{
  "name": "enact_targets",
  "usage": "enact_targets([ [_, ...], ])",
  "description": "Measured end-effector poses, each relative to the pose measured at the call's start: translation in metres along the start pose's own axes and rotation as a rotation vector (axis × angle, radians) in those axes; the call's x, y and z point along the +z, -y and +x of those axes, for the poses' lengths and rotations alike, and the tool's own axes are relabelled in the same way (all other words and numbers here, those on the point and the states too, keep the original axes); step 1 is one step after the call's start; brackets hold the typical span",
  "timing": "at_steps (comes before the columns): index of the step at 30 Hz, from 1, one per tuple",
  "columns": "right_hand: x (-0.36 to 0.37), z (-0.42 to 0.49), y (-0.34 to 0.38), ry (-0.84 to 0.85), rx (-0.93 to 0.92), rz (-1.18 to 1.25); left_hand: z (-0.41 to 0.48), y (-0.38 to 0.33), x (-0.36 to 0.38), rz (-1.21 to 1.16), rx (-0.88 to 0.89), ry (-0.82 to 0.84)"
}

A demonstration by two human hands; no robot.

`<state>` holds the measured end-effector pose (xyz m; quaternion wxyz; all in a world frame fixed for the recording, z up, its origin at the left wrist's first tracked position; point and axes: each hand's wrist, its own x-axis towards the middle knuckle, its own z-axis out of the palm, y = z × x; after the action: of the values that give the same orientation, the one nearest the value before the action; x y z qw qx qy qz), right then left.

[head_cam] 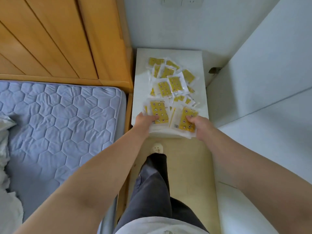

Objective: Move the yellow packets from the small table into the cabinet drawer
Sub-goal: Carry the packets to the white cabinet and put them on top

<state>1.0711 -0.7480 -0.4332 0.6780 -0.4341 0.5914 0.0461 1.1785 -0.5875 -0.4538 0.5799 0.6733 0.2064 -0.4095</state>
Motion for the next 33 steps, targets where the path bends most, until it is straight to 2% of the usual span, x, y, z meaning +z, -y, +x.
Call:
enact_targets([
  [5, 0.032, 0.095, 0.07, -0.1, -0.041, -0.105, 0.095, -0.058, 0.031, 0.195, 0.055, -0.06],
  [10, 0.063, 0.19, 0.106, -0.198, -0.127, -0.421, 0.178, -0.075, 0.065, 0.49, 0.162, -0.081],
  [14, 0.073, 0.221, 0.097, -0.264, -0.235, -0.882, 0.208, -0.062, 0.079, 1.116, 0.332, -0.161],
  [16, 0.074, 0.219, 0.09, -0.292, -0.325, -1.043, 0.212, -0.059, 0.079, 1.257, 0.342, -0.113],
  [21, 0.074, 0.202, 0.093, -0.277, -0.41, -1.029, 0.208, -0.061, 0.071, 1.299, 0.374, -0.015],
  [26, 0.064, 0.179, 0.099, -0.222, -0.435, -1.075, 0.186, -0.067, 0.049, 1.188, 0.398, -0.035],
  [33, 0.064, 0.123, 0.099, -0.109, -0.58, -1.152, 0.117, -0.076, 0.035, 1.279, 0.568, -0.118],
])
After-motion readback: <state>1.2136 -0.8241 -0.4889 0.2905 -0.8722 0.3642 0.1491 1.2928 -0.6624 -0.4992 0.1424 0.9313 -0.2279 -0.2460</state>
